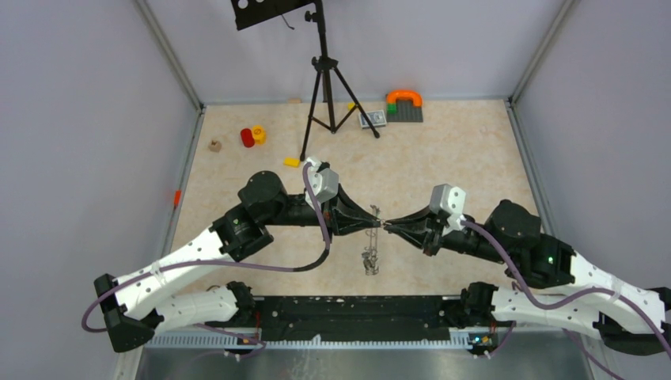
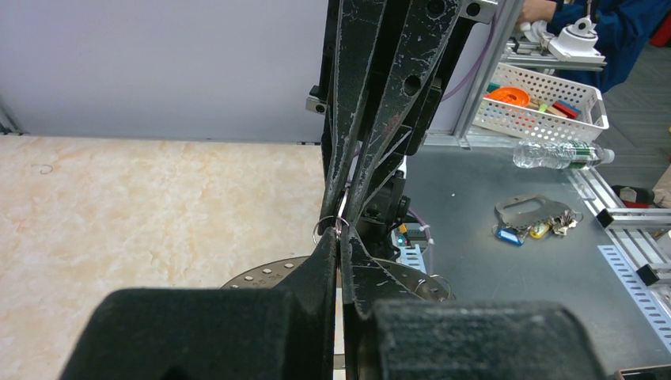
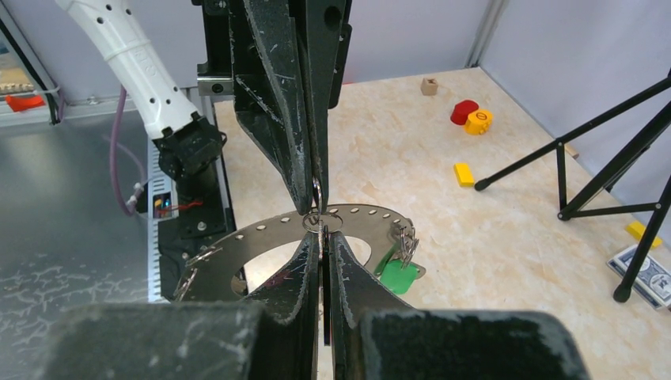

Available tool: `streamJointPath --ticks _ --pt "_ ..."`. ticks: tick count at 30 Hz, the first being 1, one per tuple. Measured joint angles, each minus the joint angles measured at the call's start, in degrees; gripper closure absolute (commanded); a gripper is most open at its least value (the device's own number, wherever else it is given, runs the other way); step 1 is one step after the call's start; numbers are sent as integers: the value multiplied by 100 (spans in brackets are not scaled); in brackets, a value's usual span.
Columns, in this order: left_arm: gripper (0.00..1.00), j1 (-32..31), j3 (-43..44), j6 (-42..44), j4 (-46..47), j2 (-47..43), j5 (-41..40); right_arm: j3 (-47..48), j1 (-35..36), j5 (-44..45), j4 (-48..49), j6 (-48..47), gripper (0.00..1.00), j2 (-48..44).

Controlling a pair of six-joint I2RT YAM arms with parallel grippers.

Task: Remove the keys from the keyring

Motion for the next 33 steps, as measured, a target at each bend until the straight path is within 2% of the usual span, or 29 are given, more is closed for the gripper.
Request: streamJointPath --ticks 33 --pt "100 0 0 0 0 0 0 9 0 -68 254 -107 100 4"
